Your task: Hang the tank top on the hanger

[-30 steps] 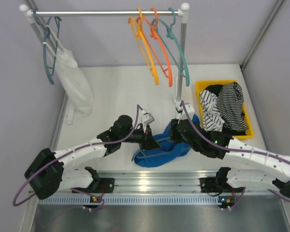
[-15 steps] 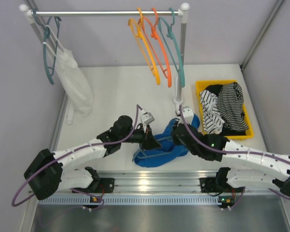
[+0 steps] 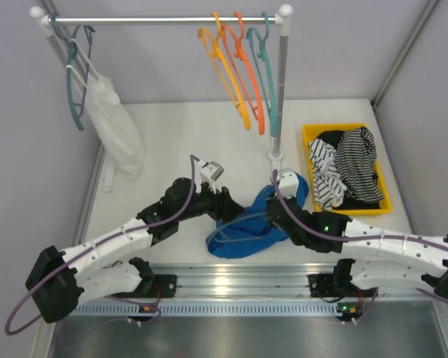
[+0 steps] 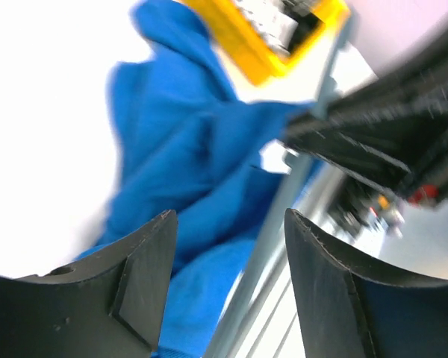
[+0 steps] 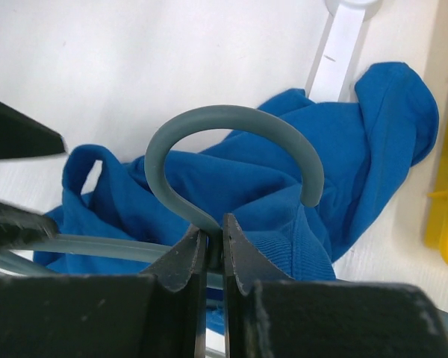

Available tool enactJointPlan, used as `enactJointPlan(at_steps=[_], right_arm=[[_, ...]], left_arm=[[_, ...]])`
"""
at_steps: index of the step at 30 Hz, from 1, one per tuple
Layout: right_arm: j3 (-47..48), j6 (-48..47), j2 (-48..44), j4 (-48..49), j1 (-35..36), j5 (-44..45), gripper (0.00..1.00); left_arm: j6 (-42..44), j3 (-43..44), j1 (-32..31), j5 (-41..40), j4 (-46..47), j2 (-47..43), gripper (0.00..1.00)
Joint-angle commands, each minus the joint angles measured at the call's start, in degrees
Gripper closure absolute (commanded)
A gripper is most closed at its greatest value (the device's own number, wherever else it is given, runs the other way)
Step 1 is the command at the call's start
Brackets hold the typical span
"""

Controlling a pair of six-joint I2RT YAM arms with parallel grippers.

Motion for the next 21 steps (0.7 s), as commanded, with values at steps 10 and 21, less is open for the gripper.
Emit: enactJointPlan(at_steps=[10, 21], right_arm=[[-0.76, 1.17, -2.54, -0.11, 1.16, 2.82, 1.00], [-0.85, 2.40, -3.07, -0.73, 1.43, 3.35, 1.00]], left_arm=[[-10.87, 7.88, -0.02, -31.12, -31.49, 0.31, 0.37], [-13.51, 6.13, -0.02, -26.02, -31.60, 5.50, 0.40]])
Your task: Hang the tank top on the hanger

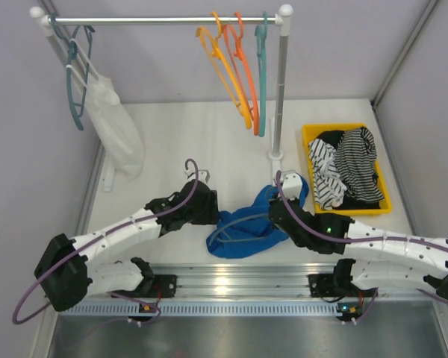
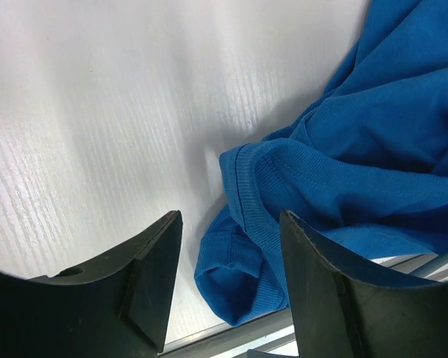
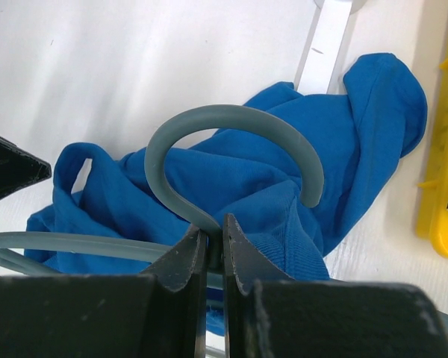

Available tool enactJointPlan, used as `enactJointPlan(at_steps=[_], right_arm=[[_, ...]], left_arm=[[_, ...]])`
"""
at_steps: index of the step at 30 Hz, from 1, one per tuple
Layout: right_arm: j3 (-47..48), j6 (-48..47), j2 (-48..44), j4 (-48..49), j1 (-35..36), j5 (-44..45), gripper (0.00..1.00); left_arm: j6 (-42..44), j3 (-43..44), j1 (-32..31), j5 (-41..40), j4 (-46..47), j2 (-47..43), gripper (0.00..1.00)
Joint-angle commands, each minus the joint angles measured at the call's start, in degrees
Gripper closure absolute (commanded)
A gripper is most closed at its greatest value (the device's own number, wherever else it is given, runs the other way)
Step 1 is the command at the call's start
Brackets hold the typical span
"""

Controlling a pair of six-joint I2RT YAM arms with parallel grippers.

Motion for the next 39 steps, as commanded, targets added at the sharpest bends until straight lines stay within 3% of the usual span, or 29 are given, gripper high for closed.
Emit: enactJointPlan(at_steps=[1, 7, 10, 13, 16, 20, 39], right_arm=[[0.62, 1.15, -1.56, 0.69, 1.08, 2.14, 1.00], [0.97, 1.24, -1.82, 0.08, 1.17, 2.76, 1.00], [0.97, 1.41, -1.82, -0.27, 1.17, 3.11, 1.00], [0.97, 1.77, -2.00, -0.71, 1.17, 3.37, 1.00], [0.97, 2.12, -2.52, -1.41, 1.17, 3.81, 1.00], [1.41, 3.43, -2.53, -2.81, 1.17, 4.95, 1.00], [6.77, 10.91, 1.87, -8.62, 1.08, 11.81, 1.00]], left_arm=[[-1.82, -0.19, -0.04, 1.11, 2.01, 0.56, 0.40], [-2.61, -0.72, -0.04, 2.77, 6.23, 2.57, 0.41], [-2.96, -1.16, -0.04, 4.53, 8.51, 4.86, 0.47], [-3.75, -2.12, -0.04, 5.94, 11.15, 6.88, 0.62], [-4.54, -2.74, -0.12, 6.56, 11.68, 7.15, 0.83], [-4.28, -2.92, -0.04, 6.03, 9.93, 5.22, 0.99], [-2.79, -9.15, -1.00, 10.77, 1.14, -5.68, 1.00]])
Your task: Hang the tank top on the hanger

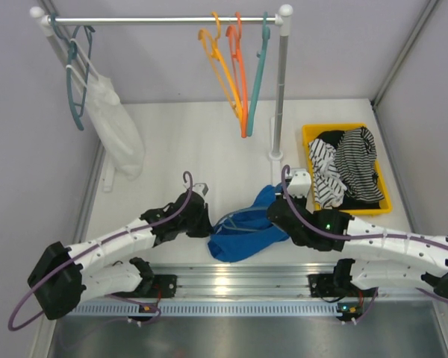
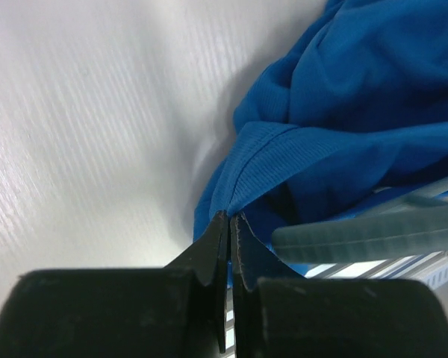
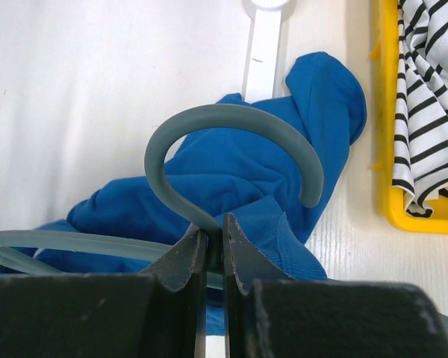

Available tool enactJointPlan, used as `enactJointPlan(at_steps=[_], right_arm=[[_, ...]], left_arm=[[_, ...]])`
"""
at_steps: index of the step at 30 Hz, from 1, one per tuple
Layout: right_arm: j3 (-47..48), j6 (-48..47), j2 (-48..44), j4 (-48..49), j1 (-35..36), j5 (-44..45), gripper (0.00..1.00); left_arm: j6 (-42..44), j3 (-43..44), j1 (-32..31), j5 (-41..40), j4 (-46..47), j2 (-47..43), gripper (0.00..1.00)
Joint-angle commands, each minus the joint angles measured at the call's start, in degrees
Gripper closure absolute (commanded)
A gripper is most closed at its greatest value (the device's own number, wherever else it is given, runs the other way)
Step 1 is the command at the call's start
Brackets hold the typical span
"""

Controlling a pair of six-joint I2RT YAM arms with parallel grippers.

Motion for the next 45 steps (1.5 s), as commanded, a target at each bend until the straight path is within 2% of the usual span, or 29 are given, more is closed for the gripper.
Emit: enactJointPlan(at_steps=[1, 5, 10, 23, 32, 45], right_arm=[[3.10, 1.73, 0.25, -0.21, 0.97, 3.09, 1.00], [3.01, 1.90, 0.51, -1.00, 0.97, 3.09, 1.00], [1.61, 1.73, 0.51, -0.21, 1.14, 2.74, 1.00], [1.60, -0.47, 0.78, 2.25, 1.32, 1.86, 1.00], [3.45, -2.40, 2.36, 4.53, 1.58, 1.60, 1.00], [8.10, -5.83, 6.49, 11.83, 1.67, 2.83, 1.00]], left_arm=[[0.38, -1.48, -0.76, 2.08, -1.86, -1.40, 1.00], [0.29, -1.05, -0.94, 1.73, -3.35, -3.85, 1.00], [1.34, 3.69, -0.94, 1.11, -7.47, -5.00, 1.00], [6.00, 15.38, -1.03, 0.94, -13.28, 0.44, 1.00], [8.20, 26.53, -0.94, 4.36, -14.60, 5.89, 1.00], [7.24, 32.79, -1.73, 3.22, -15.83, 9.06, 1.00]])
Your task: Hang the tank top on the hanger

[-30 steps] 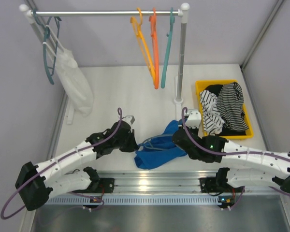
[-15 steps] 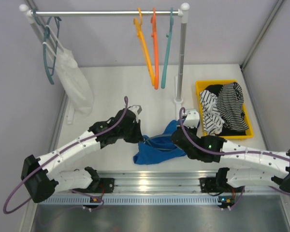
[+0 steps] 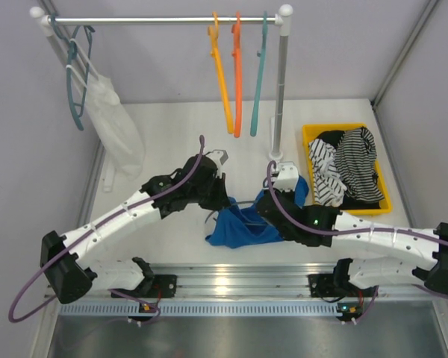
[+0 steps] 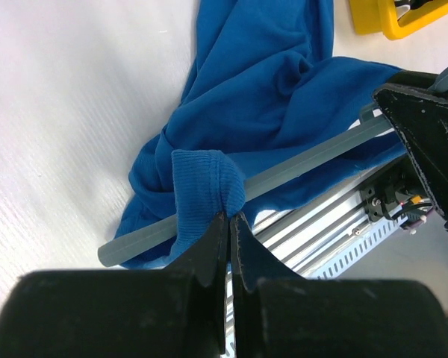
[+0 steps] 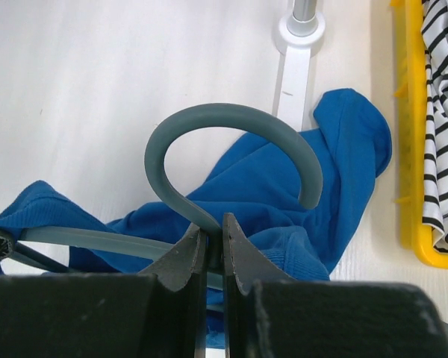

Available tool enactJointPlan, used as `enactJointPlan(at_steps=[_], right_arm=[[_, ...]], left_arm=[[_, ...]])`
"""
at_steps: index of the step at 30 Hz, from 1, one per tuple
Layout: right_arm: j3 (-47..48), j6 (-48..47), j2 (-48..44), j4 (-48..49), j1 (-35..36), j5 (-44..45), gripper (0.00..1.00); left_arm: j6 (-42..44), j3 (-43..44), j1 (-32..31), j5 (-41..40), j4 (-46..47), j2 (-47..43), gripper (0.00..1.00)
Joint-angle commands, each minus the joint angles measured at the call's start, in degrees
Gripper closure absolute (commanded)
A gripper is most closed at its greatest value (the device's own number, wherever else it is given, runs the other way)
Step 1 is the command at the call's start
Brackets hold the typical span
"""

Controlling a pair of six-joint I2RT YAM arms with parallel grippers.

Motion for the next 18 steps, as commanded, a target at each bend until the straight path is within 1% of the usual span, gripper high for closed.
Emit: enactJointPlan(at_steps=[1, 4, 5, 7, 8, 10, 11, 14, 17, 18], right_arm=[[4.28, -1.50, 1.27, 5.84, 1.39, 1.87, 1.00], [5.16, -2.20, 2.23, 6.55, 1.48, 1.60, 1.00], [5.60, -2.38, 2.50, 6.64, 1.56, 1.51, 1.00], [5.78, -2.73, 2.59, 6.99, 1.83, 1.34, 1.00], [5.78, -2.91, 2.85, 7.25, 1.74, 1.25, 1.00], [5.78, -3.09, 3.12, 7.52, 1.83, 1.07, 1.00], [5.69, -3.09, 3.20, 7.69, 1.83, 1.07, 1.00], [5.08, -3.35, 3.29, 8.65, 1.83, 0.55, 1.00], [4.81, -3.35, 3.38, 9.62, 1.83, -0.42, 1.00], [4.55, -3.44, 3.21, 9.80, 1.91, -0.86, 1.00]], left_arm=[[-0.30, 3.59, -0.44, -0.84, -0.38, 0.47, 0.99], [0.22, 5.08, -0.53, -1.55, -0.29, 0.82, 0.96], [0.31, 5.52, -0.70, -1.64, -0.29, 0.82, 0.91], [1.19, 5.79, -0.62, -1.20, 0.14, 0.82, 0.87], [1.45, 5.96, -0.62, -1.20, 0.23, 1.08, 0.82], [2.59, 6.05, -0.70, -0.24, 0.58, 1.26, 0.78], [2.86, 6.14, -0.70, 0.03, 0.50, 1.44, 0.74], [4.17, 5.97, -0.70, 0.65, 0.93, 1.26, 0.68], [6.28, 5.88, -0.70, 1.09, 1.29, 0.82, 0.59], [6.90, 5.88, -0.70, 0.91, 1.29, 0.65, 0.54]])
